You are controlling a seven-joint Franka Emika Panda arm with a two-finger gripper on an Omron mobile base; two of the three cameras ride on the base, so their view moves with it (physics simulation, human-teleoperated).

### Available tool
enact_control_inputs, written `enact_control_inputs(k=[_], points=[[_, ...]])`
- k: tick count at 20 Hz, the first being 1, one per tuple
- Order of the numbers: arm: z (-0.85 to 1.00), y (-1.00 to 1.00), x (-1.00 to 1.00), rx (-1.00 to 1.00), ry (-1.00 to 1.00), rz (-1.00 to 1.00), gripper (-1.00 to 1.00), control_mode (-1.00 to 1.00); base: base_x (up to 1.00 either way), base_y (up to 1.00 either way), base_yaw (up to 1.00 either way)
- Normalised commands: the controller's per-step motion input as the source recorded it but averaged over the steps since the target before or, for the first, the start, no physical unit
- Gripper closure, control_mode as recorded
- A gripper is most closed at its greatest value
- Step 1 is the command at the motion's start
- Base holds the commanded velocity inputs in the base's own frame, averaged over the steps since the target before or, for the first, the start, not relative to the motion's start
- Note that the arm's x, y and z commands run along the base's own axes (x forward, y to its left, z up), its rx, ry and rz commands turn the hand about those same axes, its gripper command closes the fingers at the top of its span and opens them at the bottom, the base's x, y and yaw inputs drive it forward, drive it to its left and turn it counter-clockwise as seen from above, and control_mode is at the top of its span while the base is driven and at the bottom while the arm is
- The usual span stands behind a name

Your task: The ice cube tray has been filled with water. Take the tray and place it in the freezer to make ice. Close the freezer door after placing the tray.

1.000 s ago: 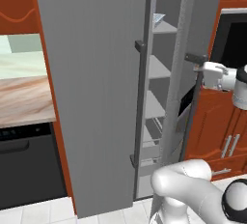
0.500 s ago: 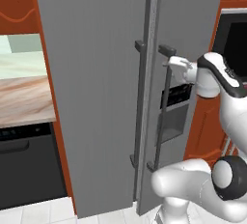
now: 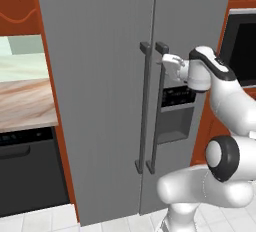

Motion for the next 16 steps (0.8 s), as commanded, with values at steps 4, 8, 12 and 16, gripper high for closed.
enact_control_inputs(k=[4, 8, 12, 16], points=[[0.06, 0.05, 0.42, 0.0, 0.03, 0.0, -1.0, -1.0, 0.0, 0.0, 0.0], [0.09, 0.06, 0.42, 0.0, 0.04, 0.0, -1.0, -1.0, 0.0, 0.0, 0.0], [0.07, 0.09, 0.29, 0.0, 0.02, 0.0, -1.0, -1.0, 0.0, 0.0, 0.0], [0.03, 0.19, 0.24, -0.01, 0.0, 0.0, -1.0, -1.0, 0.0, 0.0, 0.0]])
